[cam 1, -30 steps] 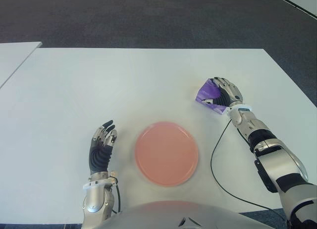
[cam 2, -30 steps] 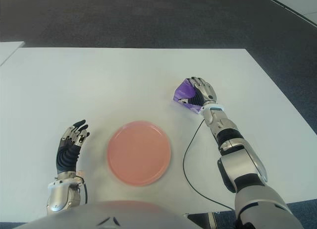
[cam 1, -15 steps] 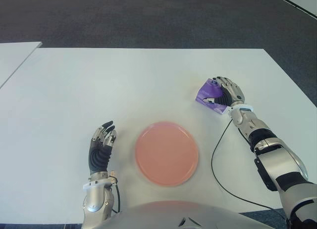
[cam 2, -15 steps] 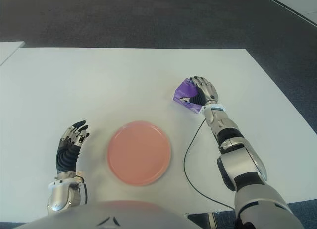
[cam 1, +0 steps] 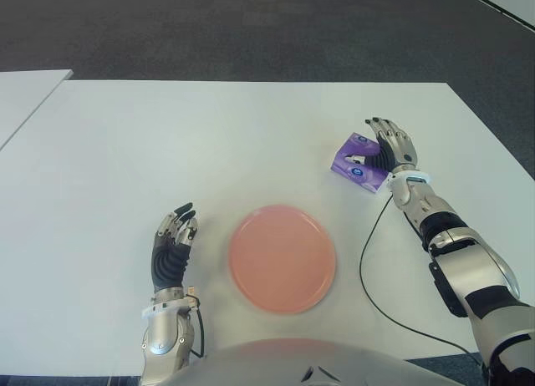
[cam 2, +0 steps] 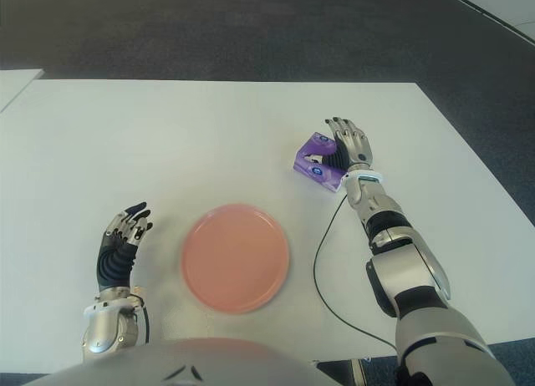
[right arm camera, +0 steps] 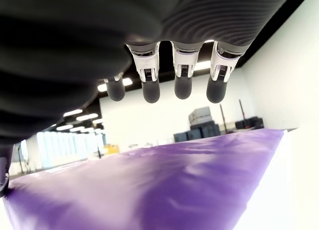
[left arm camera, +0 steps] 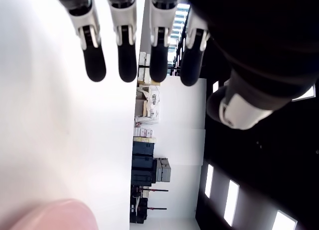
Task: Put the tissue paper into the plate.
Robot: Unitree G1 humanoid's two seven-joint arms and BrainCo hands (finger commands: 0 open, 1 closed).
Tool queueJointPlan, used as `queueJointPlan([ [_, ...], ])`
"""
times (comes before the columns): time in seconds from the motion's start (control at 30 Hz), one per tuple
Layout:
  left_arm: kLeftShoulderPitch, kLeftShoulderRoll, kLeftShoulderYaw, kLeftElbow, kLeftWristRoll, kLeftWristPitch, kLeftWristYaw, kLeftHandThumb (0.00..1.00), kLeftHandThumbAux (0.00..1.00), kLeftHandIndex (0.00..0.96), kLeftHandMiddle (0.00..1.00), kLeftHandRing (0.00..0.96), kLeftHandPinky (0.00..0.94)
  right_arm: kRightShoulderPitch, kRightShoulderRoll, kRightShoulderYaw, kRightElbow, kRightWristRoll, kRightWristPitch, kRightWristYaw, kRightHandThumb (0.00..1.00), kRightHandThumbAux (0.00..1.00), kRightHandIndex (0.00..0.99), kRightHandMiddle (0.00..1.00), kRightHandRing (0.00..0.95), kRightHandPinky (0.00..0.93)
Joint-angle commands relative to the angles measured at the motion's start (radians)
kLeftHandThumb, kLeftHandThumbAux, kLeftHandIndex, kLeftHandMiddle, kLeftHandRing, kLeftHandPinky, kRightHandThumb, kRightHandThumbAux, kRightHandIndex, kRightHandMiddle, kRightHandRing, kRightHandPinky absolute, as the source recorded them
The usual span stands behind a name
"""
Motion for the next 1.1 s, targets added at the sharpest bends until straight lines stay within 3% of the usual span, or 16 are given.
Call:
queueJointPlan([
  [0.03, -0.009, -0.022, 0.007, 0.021, 0.003, -0.013, 0.012, 0.283, 0.597, 0.299, 0.227, 0.232, 0.275, -0.018, 0.005, -0.001, 0.015, 0.012, 0.01, 0.009, 0.236, 0.432, 0.003, 0.033, 0.013, 0.036],
  [0.33, -0.007, -0.019, 0.007, 0.018, 0.013, -0.012, 0.015, 0.283, 0.589, 0.287, 0.225, 0.233, 0.262, -0.04, 0.015, -0.001, 0.05, 0.021, 0.014, 0.054, 0.271, 0.436, 0.005, 0.025, 0.01, 0.046],
  [1.1, 0.012, -0.011, 0.006, -0.006, 0.004, -0.011, 0.004, 0.268, 0.58, 0.264, 0.208, 0.213, 0.24, -0.021, 0.049, 0.04, 0.086, 0.003, 0.018, 0.045, 0.314, 0.471, 0.0, 0.029, 0.01, 0.046],
])
